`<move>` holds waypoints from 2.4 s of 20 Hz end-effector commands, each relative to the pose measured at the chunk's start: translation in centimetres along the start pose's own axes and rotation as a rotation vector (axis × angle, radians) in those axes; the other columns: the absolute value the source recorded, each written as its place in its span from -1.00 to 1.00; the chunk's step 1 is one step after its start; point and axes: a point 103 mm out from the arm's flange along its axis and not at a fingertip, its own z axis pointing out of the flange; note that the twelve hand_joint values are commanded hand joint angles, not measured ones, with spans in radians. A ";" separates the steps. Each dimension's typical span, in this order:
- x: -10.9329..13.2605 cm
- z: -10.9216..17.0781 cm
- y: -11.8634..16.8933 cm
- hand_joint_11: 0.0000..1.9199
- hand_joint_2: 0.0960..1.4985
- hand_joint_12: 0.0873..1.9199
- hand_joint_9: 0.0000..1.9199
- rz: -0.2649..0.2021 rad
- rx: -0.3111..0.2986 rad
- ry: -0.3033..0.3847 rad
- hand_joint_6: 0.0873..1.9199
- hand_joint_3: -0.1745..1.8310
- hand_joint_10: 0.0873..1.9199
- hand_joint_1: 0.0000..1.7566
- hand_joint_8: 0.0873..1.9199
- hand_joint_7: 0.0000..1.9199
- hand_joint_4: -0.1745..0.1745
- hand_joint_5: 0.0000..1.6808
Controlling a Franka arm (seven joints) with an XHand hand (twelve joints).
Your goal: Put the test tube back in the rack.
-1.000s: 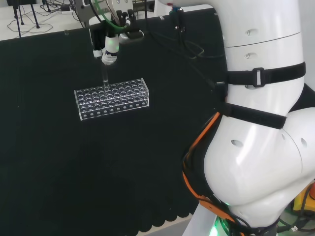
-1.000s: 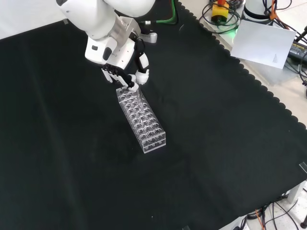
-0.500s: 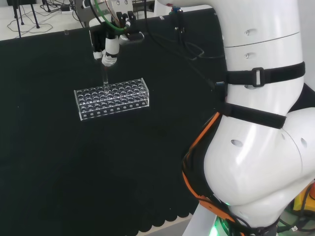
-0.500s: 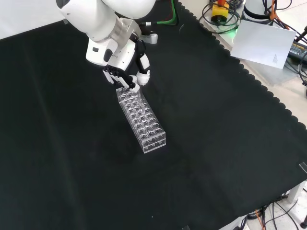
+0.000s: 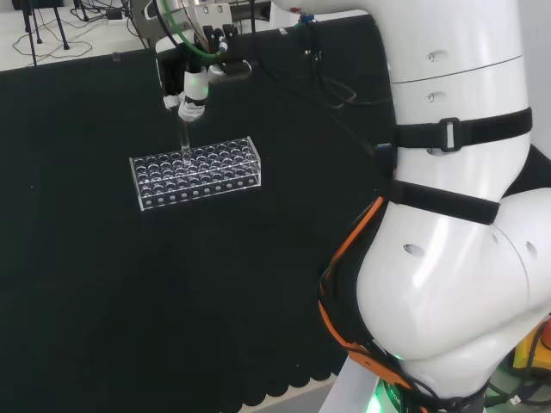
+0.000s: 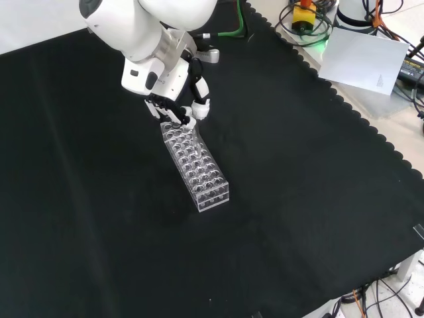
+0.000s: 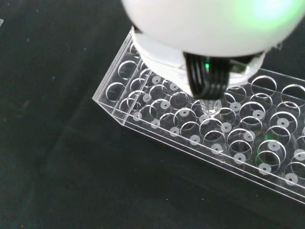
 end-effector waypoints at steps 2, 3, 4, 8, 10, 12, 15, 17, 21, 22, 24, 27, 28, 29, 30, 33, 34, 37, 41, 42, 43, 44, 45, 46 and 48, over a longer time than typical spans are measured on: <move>-0.3 0.4 0.2 0.20 -0.52 0.16 0.60 0.002 0.019 -0.001 -0.76 0.04 -0.91 0.66 -0.73 0.67 -1.00 0.78; -0.3 0.3 0.4 0.20 -0.52 0.16 0.60 0.002 0.019 -0.002 -0.76 0.04 -0.91 0.66 -0.73 0.67 -1.00 0.78; -0.3 0.1 0.7 0.20 -0.52 0.16 0.60 0.001 0.021 -0.006 -0.76 0.04 -0.91 0.66 -0.73 0.67 -1.00 0.78; -0.8 0.0 0.4 0.20 -0.52 0.16 0.60 -0.014 0.017 -0.018 -0.76 0.04 -0.91 0.66 -0.73 0.67 -1.00 0.78; -0.9 -0.1 0.4 0.20 -0.52 0.16 0.60 -0.018 0.012 -0.020 -0.76 0.04 -0.91 0.66 -0.73 0.67 -1.00 0.78; -0.9 -0.2 0.4 0.20 -0.52 0.16 0.60 -0.020 0.004 -0.020 -0.76 0.04 -0.91 0.66 -0.73 0.67 -1.00 0.78; -0.9 -0.3 0.4 0.20 -0.52 0.16 0.60 -0.022 0.003 -0.022 -0.76 0.04 -0.91 0.66 -0.73 0.67 -1.00 0.78; -1.0 -0.4 0.4 0.20 -0.52 0.16 0.60 -0.023 0.005 -0.022 -0.76 0.04 -0.91 0.66 -0.73 0.67 -1.00 0.78; -0.9 -0.5 0.5 0.20 -0.52 0.16 0.60 -0.027 0.006 -0.018 -0.76 0.04 -0.91 0.66 -0.73 0.67 -1.00 0.78; -0.9 -0.5 0.4 0.20 -0.52 0.16 0.60 -0.028 0.001 -0.013 -0.76 0.04 -0.90 0.66 -0.73 0.67 -1.00 0.78; -0.9 -0.5 0.4 0.20 -0.52 0.16 0.60 -0.028 -0.004 -0.010 -0.76 0.05 -0.90 0.66 -0.73 0.67 -1.00 0.78; -0.9 -0.6 0.4 0.20 -0.52 0.16 0.60 -0.029 -0.002 -0.006 -0.76 0.05 -0.90 0.66 -0.73 0.67 -1.00 0.78; -0.9 -0.6 0.4 0.20 -0.52 0.16 0.60 -0.029 0.003 -0.005 -0.76 0.04 -0.90 0.66 -0.73 0.67 -1.00 0.78; -0.8 -0.6 0.5 0.20 -0.52 0.16 0.60 -0.030 0.003 -0.007 -0.76 0.04 -0.90 0.66 -0.73 0.67 -1.00 0.78; -0.8 -0.6 0.5 0.19 -0.52 0.16 0.60 -0.030 0.005 -0.008 -0.76 0.04 -0.90 0.66 -0.73 0.67 -1.00 0.78; -0.8 -0.6 0.5 0.19 -0.52 0.16 0.60 -0.034 -0.003 0.001 -0.76 0.05 -0.90 0.66 -0.73 0.67 -1.00 0.78; -0.8 -0.6 0.5 0.19 -0.52 0.16 0.60 -0.034 -0.006 0.002 -0.76 0.05 -0.90 0.66 -0.73 0.67 -1.00 0.78; -0.7 -0.6 0.5 0.19 -0.52 0.16 0.60 -0.035 -0.007 0.001 -0.76 0.05 -0.90 0.66 -0.73 0.67 -1.00 0.78; -0.6 -0.6 0.5 0.19 -0.52 0.16 0.60 -0.037 -0.010 0.004 -0.75 0.05 -0.90 0.66 -0.73 0.67 -1.00 0.78; -0.6 -0.6 0.5 0.19 -0.52 0.16 0.60 -0.038 -0.008 0.003 -0.75 0.05 -0.90 0.66 -0.73 0.67 -1.00 0.78; -0.5 -0.6 0.5 0.19 -0.52 0.16 0.60 -0.037 -0.004 0.000 -0.75 0.05 -0.90 0.66 -0.73 0.67 -1.00 0.78; -0.5 -0.6 0.5 0.19 -0.52 0.16 0.60 -0.040 -0.003 0.004 -0.75 0.05 -0.90 0.66 -0.73 0.67 -1.00 0.78; -0.5 -0.6 0.4 0.19 -0.52 0.16 0.60 -0.041 0.001 0.003 -0.75 0.05 -0.90 0.66 -0.73 0.67 -1.00 0.78; -0.5 -0.6 0.4 0.19 -0.52 0.16 0.60 -0.040 0.005 0.000 -0.75 0.05 -0.90 0.66 -0.73 0.67 -1.00 0.78; -0.4 -0.5 0.4 0.19 -0.52 0.16 0.60 -0.039 0.007 -0.002 -0.75 0.05 -0.90 0.66 -0.73 0.67 -1.00 0.78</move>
